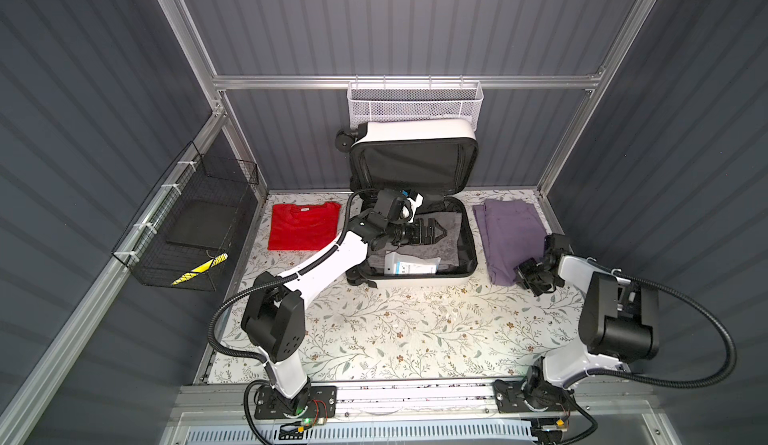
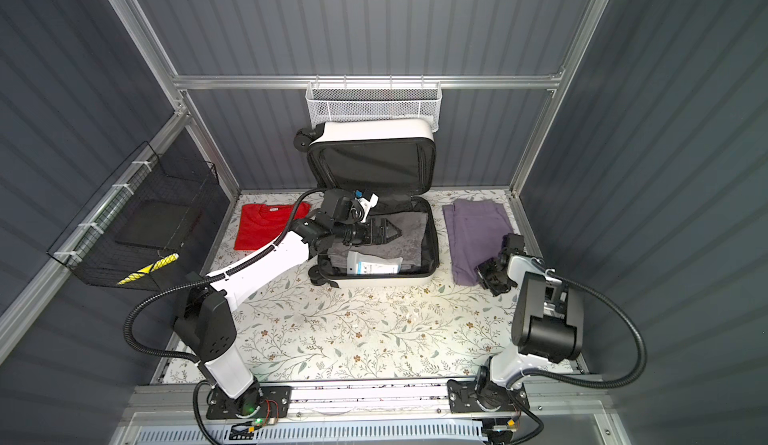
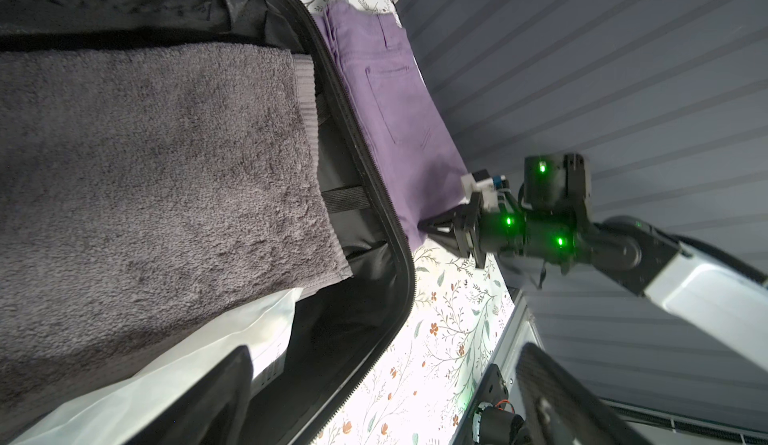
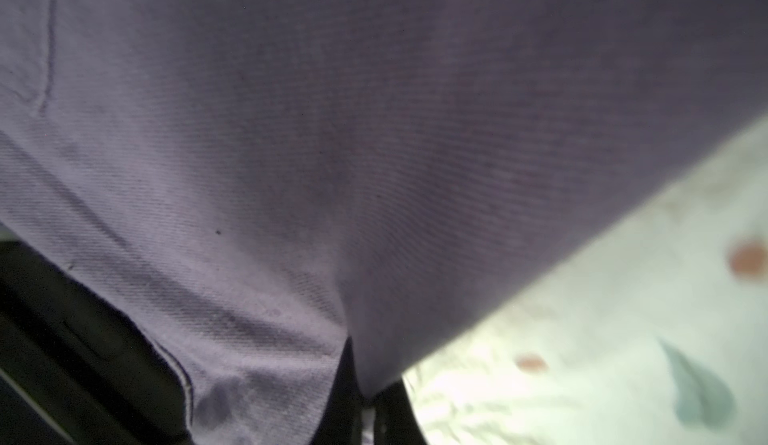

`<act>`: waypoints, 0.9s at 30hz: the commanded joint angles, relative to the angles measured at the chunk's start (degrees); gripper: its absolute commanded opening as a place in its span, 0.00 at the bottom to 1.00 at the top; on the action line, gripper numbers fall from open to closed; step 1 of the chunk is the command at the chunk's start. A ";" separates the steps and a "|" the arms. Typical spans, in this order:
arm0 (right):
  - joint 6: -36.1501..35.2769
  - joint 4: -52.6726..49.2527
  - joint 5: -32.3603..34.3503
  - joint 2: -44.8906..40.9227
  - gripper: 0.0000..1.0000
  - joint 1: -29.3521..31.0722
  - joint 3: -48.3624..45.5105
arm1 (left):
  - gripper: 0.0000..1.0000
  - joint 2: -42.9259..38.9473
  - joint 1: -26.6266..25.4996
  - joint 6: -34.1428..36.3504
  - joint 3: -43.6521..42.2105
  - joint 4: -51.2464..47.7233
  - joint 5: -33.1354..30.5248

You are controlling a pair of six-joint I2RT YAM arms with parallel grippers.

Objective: Pack the luggage

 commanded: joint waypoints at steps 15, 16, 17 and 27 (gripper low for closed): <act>11.09 -6.28 -0.85 -32.94 0.43 12.91 -19.19 | 1.00 -0.20 -0.63 -0.65 -1.44 0.40 1.87; 11.09 -6.92 -0.99 -33.61 0.48 13.66 -18.61 | 1.00 -0.23 -0.60 -0.56 -1.47 0.38 1.89; 10.69 -7.79 -1.21 -34.27 0.52 14.19 -17.67 | 1.00 -0.41 -0.66 -0.56 -1.41 0.26 1.85; -1.80 -15.70 1.32 -26.22 0.70 7.41 -1.68 | 1.00 -2.18 -1.29 -0.37 -2.09 -1.75 2.41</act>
